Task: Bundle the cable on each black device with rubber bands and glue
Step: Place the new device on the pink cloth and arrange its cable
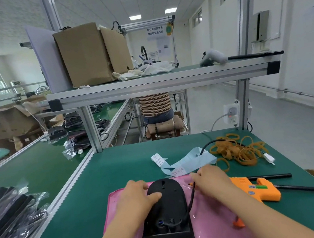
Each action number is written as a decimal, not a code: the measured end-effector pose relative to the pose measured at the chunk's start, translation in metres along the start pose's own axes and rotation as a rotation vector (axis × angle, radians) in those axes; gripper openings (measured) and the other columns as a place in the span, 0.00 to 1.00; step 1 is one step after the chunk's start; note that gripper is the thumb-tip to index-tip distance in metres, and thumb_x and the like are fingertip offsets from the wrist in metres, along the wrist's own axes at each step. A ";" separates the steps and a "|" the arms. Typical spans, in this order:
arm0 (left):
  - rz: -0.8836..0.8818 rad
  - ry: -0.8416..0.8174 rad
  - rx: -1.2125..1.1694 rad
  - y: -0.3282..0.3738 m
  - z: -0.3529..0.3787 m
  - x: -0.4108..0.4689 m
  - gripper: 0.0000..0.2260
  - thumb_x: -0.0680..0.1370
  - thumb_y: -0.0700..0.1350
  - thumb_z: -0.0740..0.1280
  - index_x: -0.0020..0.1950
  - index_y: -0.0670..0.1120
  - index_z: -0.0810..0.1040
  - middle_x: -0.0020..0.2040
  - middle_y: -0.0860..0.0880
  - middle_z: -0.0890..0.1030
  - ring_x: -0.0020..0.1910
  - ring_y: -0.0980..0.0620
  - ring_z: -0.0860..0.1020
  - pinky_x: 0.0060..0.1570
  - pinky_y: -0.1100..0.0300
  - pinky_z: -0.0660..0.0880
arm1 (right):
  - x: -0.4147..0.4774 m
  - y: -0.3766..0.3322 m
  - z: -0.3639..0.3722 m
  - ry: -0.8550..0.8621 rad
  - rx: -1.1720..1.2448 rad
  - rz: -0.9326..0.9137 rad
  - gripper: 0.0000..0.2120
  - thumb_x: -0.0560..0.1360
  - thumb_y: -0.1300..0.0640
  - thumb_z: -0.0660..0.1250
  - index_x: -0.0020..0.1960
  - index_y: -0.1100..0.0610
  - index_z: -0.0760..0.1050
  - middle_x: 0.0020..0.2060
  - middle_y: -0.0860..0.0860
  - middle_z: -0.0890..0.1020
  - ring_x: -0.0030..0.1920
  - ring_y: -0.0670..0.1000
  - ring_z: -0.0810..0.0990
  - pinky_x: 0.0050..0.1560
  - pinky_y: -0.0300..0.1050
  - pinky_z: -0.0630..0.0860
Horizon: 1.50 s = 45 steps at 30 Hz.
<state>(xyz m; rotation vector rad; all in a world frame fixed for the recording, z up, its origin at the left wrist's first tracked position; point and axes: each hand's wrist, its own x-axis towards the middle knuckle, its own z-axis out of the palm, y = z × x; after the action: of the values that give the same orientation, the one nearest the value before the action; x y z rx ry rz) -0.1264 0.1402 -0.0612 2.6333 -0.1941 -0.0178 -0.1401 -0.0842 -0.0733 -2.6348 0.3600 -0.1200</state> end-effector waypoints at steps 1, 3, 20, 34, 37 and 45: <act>0.044 0.054 -0.032 0.008 0.004 -0.002 0.16 0.74 0.59 0.70 0.54 0.49 0.81 0.50 0.51 0.78 0.48 0.52 0.77 0.49 0.59 0.73 | 0.004 0.002 -0.004 0.101 -0.018 0.009 0.14 0.77 0.49 0.62 0.34 0.53 0.70 0.33 0.49 0.74 0.37 0.53 0.73 0.33 0.45 0.64; 0.142 0.111 -0.098 0.026 0.012 -0.009 0.12 0.76 0.57 0.68 0.52 0.50 0.82 0.49 0.52 0.79 0.49 0.52 0.77 0.51 0.58 0.73 | 0.010 0.001 -0.010 0.276 -0.024 -0.035 0.06 0.73 0.50 0.66 0.42 0.51 0.72 0.42 0.47 0.76 0.41 0.52 0.75 0.37 0.46 0.68; 0.182 -0.157 -0.247 0.081 0.060 0.009 0.06 0.76 0.40 0.61 0.48 0.45 0.77 0.43 0.48 0.78 0.42 0.47 0.75 0.43 0.54 0.72 | 0.059 0.019 -0.034 0.298 0.768 0.197 0.05 0.77 0.61 0.65 0.46 0.60 0.79 0.33 0.54 0.83 0.29 0.48 0.81 0.33 0.45 0.82; -0.116 -0.125 -0.904 0.039 0.023 0.016 0.20 0.82 0.52 0.61 0.32 0.47 0.77 0.32 0.43 0.79 0.22 0.54 0.68 0.22 0.66 0.61 | 0.063 0.071 -0.019 0.254 0.993 0.508 0.06 0.73 0.64 0.68 0.50 0.64 0.79 0.31 0.53 0.78 0.27 0.49 0.76 0.26 0.39 0.72; -0.014 -0.067 -0.984 0.035 0.016 0.020 0.08 0.79 0.43 0.67 0.41 0.44 0.81 0.26 0.51 0.74 0.22 0.56 0.64 0.22 0.68 0.61 | 0.062 0.062 -0.021 0.246 0.713 0.482 0.15 0.71 0.65 0.69 0.58 0.61 0.79 0.40 0.54 0.80 0.36 0.53 0.77 0.33 0.45 0.75; 0.162 -0.216 -1.293 0.035 0.008 0.019 0.07 0.82 0.36 0.61 0.50 0.43 0.78 0.35 0.48 0.79 0.26 0.55 0.71 0.27 0.66 0.67 | 0.016 -0.015 -0.025 0.327 0.403 -0.188 0.11 0.73 0.63 0.67 0.43 0.47 0.76 0.41 0.42 0.78 0.43 0.45 0.76 0.40 0.34 0.67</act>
<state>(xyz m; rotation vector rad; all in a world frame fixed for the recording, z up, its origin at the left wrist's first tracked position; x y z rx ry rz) -0.1129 0.1033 -0.0506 1.3194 -0.3249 -0.2743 -0.1245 -0.0871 -0.0437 -2.2390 0.1695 -0.6231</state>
